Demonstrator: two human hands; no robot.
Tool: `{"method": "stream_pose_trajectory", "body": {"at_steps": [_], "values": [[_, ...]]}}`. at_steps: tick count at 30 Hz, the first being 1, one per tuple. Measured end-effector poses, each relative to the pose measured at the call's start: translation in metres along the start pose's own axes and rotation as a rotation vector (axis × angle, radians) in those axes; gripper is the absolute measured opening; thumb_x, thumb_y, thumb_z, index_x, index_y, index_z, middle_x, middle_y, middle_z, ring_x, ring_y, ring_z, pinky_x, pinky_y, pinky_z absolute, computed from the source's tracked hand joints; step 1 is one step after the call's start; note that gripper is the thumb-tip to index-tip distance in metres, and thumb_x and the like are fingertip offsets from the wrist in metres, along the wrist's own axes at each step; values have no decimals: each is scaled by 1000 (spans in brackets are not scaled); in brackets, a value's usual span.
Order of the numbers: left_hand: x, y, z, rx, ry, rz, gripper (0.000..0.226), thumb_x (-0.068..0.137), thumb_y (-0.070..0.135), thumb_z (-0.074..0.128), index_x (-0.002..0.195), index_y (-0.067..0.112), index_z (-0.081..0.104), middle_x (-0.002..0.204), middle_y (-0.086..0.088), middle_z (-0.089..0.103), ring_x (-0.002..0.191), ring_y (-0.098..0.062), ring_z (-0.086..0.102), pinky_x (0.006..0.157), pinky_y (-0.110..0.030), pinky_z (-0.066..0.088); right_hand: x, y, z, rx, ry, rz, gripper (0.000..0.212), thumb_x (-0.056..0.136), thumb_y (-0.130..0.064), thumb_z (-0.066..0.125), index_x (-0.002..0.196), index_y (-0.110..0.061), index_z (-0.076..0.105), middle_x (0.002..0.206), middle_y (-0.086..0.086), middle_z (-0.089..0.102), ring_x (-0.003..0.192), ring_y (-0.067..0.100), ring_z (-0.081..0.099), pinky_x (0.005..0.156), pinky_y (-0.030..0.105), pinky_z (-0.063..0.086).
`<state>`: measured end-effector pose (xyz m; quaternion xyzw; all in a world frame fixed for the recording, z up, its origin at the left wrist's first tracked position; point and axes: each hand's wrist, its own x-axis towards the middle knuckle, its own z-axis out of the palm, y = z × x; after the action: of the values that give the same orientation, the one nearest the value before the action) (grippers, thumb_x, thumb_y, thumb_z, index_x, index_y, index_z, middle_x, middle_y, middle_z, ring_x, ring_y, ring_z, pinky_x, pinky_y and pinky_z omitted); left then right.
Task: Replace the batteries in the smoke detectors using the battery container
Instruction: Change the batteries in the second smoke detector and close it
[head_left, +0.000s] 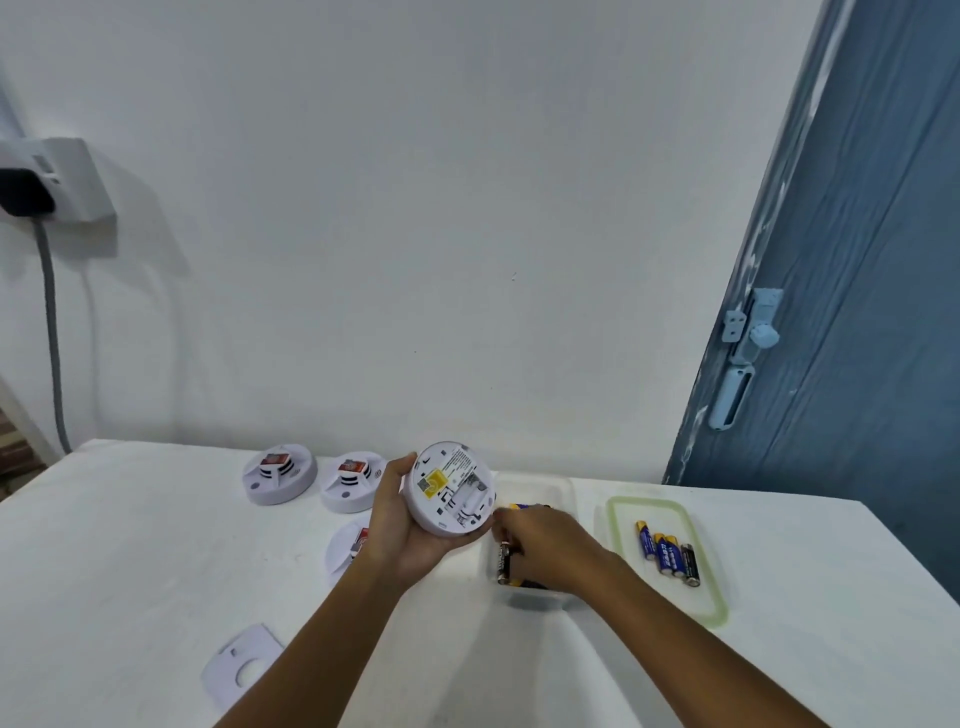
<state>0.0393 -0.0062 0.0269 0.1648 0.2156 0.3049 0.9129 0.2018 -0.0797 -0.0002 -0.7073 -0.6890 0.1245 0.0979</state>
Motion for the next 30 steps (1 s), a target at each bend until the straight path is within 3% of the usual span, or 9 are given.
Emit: {"method": "stream_pose_trajectory", "body": {"at_steps": [3, 6, 11, 16, 19, 24, 30], "values": [[3, 3, 0, 11, 2, 6, 49, 79, 40, 56, 115, 9, 64, 121, -23, 63, 128, -44, 45, 97, -57, 39, -5, 3, -10, 648, 215, 127, 22, 82, 1, 61, 91, -19, 62, 71, -3, 61, 59, 6, 54, 61, 22, 44], [7, 4, 1, 38, -7, 16, 51, 79, 41, 54, 119, 10, 62, 122, -24, 62, 127, -44, 46, 97, -57, 40, -15, 5, -23, 1165, 378, 199, 16, 81, 9, 67, 85, -7, 67, 69, 3, 65, 59, 13, 60, 58, 28, 53], [11, 1, 5, 67, -35, -10, 59, 79, 43, 53, 129, 11, 57, 133, -23, 55, 130, -43, 43, 94, -56, 43, -26, 8, -31, 1422, 403, 267, 13, 81, 9, 66, 90, -1, 67, 72, 7, 68, 63, 15, 64, 57, 26, 55], [11, -5, 9, 40, -45, -32, 57, 78, 42, 54, 124, 10, 60, 128, -24, 59, 127, -43, 46, 90, -57, 45, -31, 4, -34, 1568, 426, 320, 13, 83, 7, 64, 94, -1, 66, 75, 12, 67, 65, 18, 64, 58, 28, 56], [10, -11, 14, 32, -49, -31, 50, 81, 41, 50, 116, 7, 63, 116, -25, 65, 110, -41, 55, 91, -55, 45, -29, -8, -38, 1563, 486, 317, 12, 84, 6, 64, 94, 0, 64, 75, 13, 69, 66, 19, 66, 58, 28, 55], [12, -16, 17, 27, -65, -5, 47, 88, 40, 44, 114, 6, 63, 111, -23, 66, 105, -38, 56, 102, -56, 35, -17, -25, -34, 1138, 638, 258, 10, 81, 0, 70, 83, -10, 68, 75, 8, 72, 73, 19, 70, 65, 33, 59], [11, -16, 22, 60, -74, 18, 47, 81, 39, 48, 110, 7, 67, 108, -21, 67, 103, -36, 58, 93, -54, 42, -12, -30, -28, 808, 769, 165, 14, 79, -4, 73, 82, -18, 70, 80, -7, 68, 72, -1, 62, 63, 7, 47]]}}
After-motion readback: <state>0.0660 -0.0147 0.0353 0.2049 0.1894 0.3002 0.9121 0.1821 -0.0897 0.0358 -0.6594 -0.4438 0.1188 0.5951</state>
